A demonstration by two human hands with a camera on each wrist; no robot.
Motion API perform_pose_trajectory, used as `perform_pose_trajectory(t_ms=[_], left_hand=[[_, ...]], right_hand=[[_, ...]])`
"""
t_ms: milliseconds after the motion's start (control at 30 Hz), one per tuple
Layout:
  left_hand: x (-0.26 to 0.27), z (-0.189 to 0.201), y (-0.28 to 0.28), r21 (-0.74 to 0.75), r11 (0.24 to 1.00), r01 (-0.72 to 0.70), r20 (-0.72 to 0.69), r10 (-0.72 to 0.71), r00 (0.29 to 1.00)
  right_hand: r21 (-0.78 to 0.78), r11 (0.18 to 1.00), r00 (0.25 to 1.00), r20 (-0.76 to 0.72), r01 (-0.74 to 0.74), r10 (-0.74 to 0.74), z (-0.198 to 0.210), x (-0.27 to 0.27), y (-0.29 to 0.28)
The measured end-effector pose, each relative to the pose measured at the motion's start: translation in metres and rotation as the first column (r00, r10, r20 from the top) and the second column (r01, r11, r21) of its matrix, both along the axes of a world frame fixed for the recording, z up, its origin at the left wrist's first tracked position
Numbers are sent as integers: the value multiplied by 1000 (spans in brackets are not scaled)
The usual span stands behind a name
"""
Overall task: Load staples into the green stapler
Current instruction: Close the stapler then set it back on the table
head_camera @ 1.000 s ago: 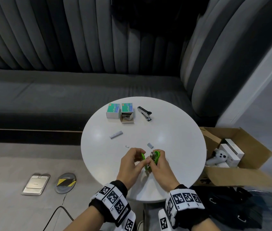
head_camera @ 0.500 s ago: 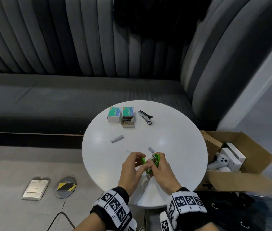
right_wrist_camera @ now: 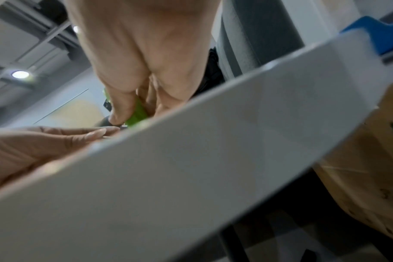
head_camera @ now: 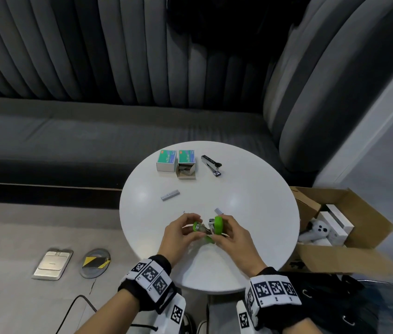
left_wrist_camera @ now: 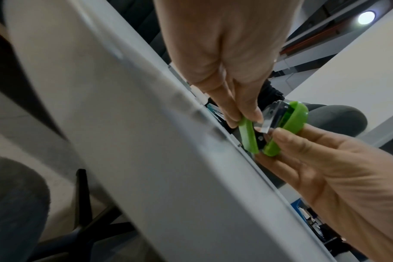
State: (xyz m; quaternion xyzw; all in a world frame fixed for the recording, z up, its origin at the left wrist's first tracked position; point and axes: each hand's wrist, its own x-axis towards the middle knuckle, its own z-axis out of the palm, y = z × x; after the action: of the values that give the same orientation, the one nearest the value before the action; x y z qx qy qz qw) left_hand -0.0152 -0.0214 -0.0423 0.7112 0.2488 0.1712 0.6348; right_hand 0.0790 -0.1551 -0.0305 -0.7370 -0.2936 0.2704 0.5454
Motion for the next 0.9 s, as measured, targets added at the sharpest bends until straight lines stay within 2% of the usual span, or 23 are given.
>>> perform_pose_trajectory(t_ms=[100, 200, 300, 400, 667, 900], left_hand=[[-2, -7, 5, -57, 998, 15, -43, -17, 999], [-2, -8, 4, -182, 982, -39, -23, 35, 999], [-1, -6, -1, -383, 920, -80, 48, 107, 993], [0, -8, -3, -460, 883, -95, 63, 139, 988], [-5, -3, -6, -549, 827, -122, 73, 192, 979], [-6, -4, -5, -538, 833, -127, 57, 186, 981]], right_hand=[[-1, 1000, 999, 38, -9, 9, 0, -2, -2], [-31, 999, 996, 81, -26, 29, -1, -3, -1], [-77, 996, 994, 102, -34, 42, 1, 0, 2], [-131, 990, 990, 118, -58, 74, 3, 5, 3], [-290, 945, 964, 167, -152, 207, 11, 10, 10], [-405, 893, 918, 243, -198, 314, 22, 13, 18]])
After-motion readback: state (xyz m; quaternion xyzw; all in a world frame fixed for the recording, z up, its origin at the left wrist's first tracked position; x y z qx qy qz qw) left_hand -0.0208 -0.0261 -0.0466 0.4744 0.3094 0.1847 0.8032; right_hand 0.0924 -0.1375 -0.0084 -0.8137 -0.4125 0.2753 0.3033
